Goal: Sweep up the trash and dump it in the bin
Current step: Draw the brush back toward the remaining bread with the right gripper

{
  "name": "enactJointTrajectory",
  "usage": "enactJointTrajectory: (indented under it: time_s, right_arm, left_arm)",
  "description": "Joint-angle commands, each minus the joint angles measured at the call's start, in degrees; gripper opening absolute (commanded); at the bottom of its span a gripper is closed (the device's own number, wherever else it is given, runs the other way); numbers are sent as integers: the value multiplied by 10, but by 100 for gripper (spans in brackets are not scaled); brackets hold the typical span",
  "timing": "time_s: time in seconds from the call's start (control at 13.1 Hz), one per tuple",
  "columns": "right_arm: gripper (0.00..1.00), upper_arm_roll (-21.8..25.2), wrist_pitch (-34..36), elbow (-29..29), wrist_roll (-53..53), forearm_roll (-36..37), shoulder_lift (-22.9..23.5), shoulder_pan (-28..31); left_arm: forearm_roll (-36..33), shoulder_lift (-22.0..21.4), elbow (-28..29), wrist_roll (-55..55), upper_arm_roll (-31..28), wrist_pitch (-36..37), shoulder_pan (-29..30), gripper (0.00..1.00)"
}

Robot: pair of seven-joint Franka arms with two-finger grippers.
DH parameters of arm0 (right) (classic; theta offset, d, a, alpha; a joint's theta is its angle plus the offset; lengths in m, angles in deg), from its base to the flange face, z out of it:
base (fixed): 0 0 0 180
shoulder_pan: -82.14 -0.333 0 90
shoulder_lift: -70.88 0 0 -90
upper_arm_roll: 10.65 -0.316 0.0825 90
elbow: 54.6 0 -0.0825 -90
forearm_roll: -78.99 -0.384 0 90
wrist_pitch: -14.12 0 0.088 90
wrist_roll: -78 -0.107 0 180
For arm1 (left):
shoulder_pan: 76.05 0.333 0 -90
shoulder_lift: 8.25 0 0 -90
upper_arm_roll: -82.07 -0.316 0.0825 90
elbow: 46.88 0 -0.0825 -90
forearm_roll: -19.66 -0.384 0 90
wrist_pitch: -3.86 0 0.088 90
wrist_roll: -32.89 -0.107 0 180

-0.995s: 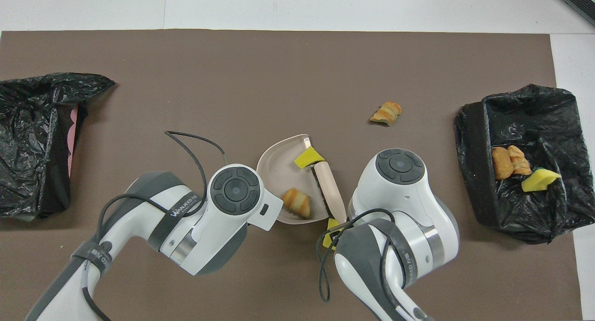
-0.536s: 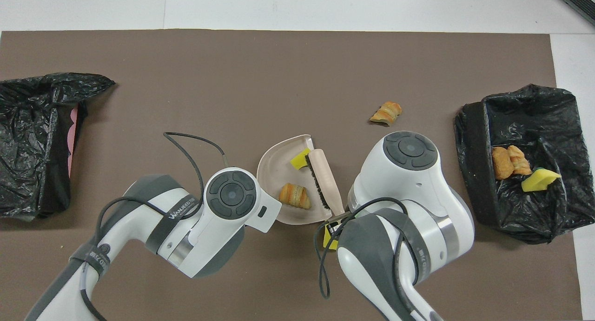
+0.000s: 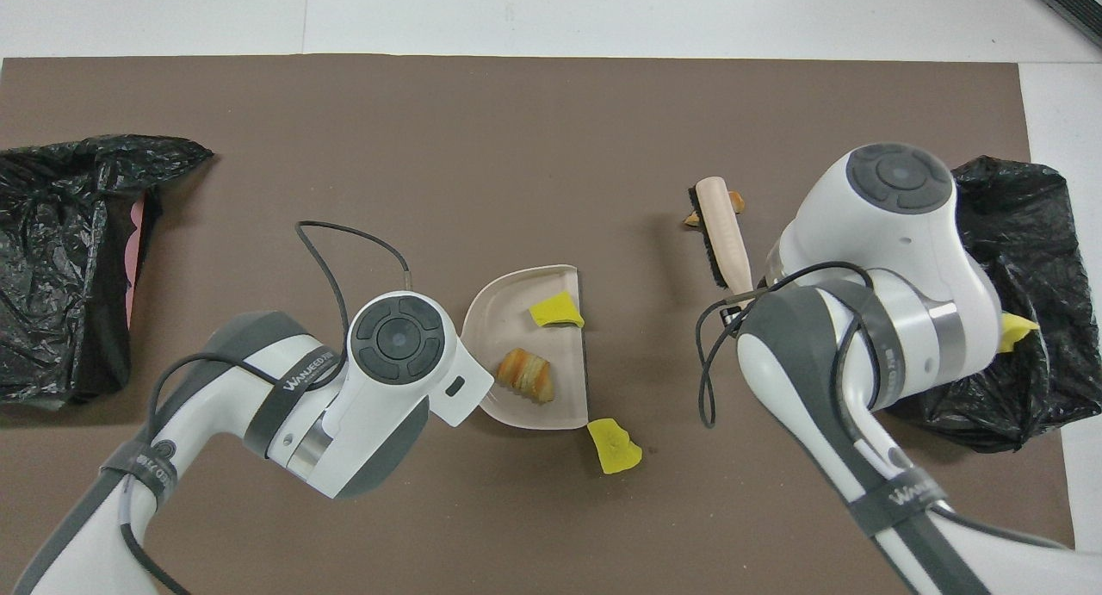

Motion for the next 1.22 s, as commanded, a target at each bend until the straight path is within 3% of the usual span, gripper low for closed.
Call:
enactJointTrajectory:
  time_s: [0.0,0.23,0.38,0.69,1.15]
  right_arm:
    - [0,-6,3,-98,29,64,93,13]
    - [0,-6,1,-184,39,121,179,22]
    - [0,-6,-12,-200,51,152,195,32]
    - [0,-9,-9,-170,54,99,187,30]
    - [0,-12,-3,-97,46,-41,144,-11]
  left_arm:
    - [-7,-13,-1,-43,1,19,27,0]
    - [-7,-23,0,-62,1,60,36,0]
    - [-7,-23,4,19,1,51,36,0]
    - [-4,-15,4,158,2,32,28,0]
    - [24,9,-4,174,4,4,20,0]
